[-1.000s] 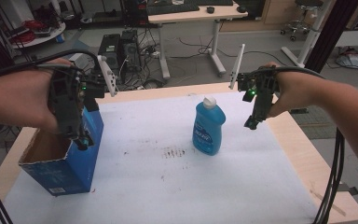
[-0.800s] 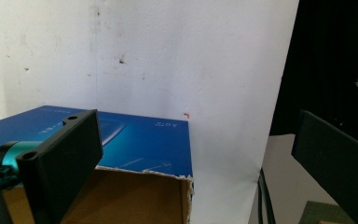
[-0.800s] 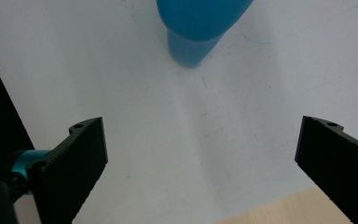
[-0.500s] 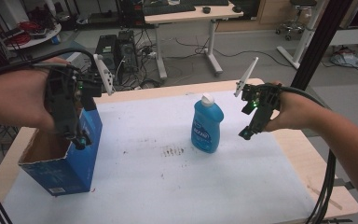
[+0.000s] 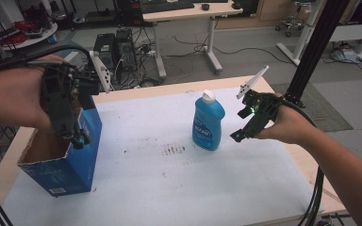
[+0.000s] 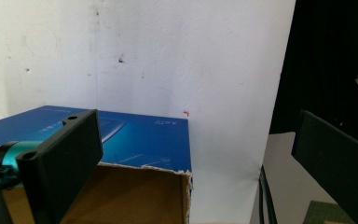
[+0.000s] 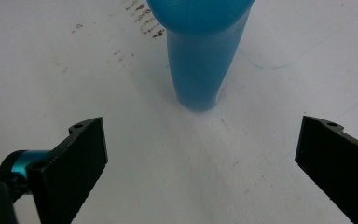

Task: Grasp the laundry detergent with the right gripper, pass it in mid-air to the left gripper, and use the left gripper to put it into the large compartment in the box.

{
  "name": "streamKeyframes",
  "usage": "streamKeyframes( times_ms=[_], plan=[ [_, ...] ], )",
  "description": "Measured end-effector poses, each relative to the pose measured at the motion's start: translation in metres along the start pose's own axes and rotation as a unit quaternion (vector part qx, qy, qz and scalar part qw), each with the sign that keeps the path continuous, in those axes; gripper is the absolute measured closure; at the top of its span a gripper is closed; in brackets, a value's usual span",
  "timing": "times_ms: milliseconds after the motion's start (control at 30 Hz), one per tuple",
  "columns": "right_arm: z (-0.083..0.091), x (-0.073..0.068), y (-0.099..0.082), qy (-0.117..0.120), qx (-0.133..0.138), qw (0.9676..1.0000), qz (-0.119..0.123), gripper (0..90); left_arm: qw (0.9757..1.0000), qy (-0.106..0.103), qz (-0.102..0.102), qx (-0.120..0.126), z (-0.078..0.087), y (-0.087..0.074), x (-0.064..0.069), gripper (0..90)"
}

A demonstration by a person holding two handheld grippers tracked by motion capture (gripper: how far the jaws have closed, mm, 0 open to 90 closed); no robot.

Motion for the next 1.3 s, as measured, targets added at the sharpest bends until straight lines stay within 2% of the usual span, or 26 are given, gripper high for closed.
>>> streamKeyframes(
  times_ms=[67,233,433,567,800,833,867,900,933,967,1200,1300],
  plan=[
    [-0.004,-0.001,-0.001,-0.003,0.009,0.9999,-0.009,1.4,1.0000,0.000,-0.001,0.000,0.000,-0.001,0.000,1.7],
    [-0.009,0.001,0.001,-0.021,0.056,0.9976,-0.036,1.4,1.0000,0.001,-0.001,0.000,0.001,-0.002,0.000,1.7],
    [-0.009,0.003,0.001,-0.041,0.104,0.9916,-0.064,1.4,1.0000,0.003,-0.002,0.001,0.001,-0.004,0.001,1.7],
    [-0.007,0.003,0.000,-0.058,0.134,0.9864,-0.076,1.4,1.0000,0.002,-0.001,0.003,0.000,-0.004,0.002,1.7],
    [-0.014,-0.002,-0.007,-0.085,0.151,0.9820,-0.074,1.4,1.0000,0.002,-0.003,0.004,0.000,-0.004,0.002,1.7],
    [-0.015,-0.003,-0.008,-0.091,0.162,0.9794,-0.078,1.4,1.0000,0.002,-0.003,0.004,0.000,-0.005,0.002,1.7],
    [-0.015,-0.003,-0.008,-0.091,0.162,0.9794,-0.078,1.4,1.0000,0.002,-0.003,0.004,0.000,-0.005,0.002,1.7],
    [-0.018,-0.004,-0.007,-0.095,0.170,0.9776,-0.080,1.4,1.0000,0.002,-0.003,0.003,0.000,-0.005,0.001,1.7],
    [-0.018,-0.004,-0.007,-0.095,0.170,0.9776,-0.080,1.4,1.0000,0.002,-0.003,0.002,0.000,-0.005,0.001,1.7],
    [-0.022,-0.005,-0.005,-0.097,0.177,0.9760,-0.082,1.3,1.0000,0.002,-0.002,0.003,0.000,-0.005,0.001,1.7],
    [-0.032,-0.005,0.002,-0.098,0.192,0.9723,-0.090,1.3,1.0000,0.001,-0.003,0.003,-0.001,-0.006,0.001,1.7],
    [-0.039,-0.004,0.008,-0.102,0.205,0.9684,-0.100,1.4,1.0000,0.002,-0.002,0.005,0.000,-0.007,0.001,1.7]
  ],
)
Point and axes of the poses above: each handheld gripper's, and its own axes: z roughly backward along the jaws, y roughly out of its top, x roughly to its right, the point moved 10 cm from there along -z, roughly forward along the jaws, and after that the axes turned 11 degrees about z, right-handed, at the moved point
